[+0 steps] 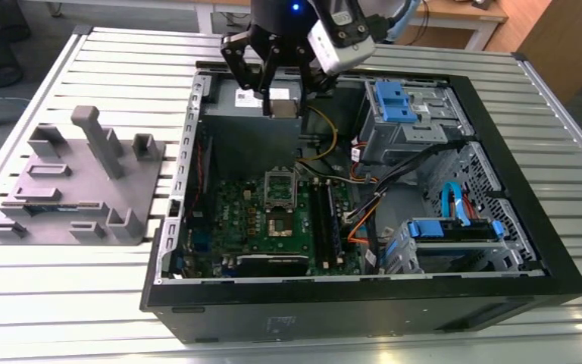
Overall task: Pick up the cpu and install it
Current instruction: 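Pick up the cpu and move it towards the insertion slot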
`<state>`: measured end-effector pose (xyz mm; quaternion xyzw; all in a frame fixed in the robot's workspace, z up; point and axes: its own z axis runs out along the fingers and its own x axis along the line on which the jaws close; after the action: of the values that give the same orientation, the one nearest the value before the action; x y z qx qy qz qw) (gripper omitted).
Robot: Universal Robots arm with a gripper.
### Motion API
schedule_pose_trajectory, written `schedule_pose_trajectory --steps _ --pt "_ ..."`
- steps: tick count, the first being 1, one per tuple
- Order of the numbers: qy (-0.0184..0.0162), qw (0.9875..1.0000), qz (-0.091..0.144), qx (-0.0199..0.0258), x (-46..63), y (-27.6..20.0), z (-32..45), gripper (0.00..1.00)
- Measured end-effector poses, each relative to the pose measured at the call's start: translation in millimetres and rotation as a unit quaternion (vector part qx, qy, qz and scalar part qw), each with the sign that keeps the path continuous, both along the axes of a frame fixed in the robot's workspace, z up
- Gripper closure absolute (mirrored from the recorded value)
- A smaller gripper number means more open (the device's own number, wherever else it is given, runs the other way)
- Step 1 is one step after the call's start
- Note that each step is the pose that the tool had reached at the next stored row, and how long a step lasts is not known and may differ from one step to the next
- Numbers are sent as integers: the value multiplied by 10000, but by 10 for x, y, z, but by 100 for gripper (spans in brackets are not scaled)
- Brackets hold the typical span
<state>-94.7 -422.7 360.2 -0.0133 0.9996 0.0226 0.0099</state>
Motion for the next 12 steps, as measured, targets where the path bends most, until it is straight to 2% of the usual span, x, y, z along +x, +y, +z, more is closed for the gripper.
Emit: schedule_pose_trajectory --steps 6,12 --pt "0 10000 1 39 0 -141 -33 53" --pt "0 10000 0 58 0 -256 -94 53"
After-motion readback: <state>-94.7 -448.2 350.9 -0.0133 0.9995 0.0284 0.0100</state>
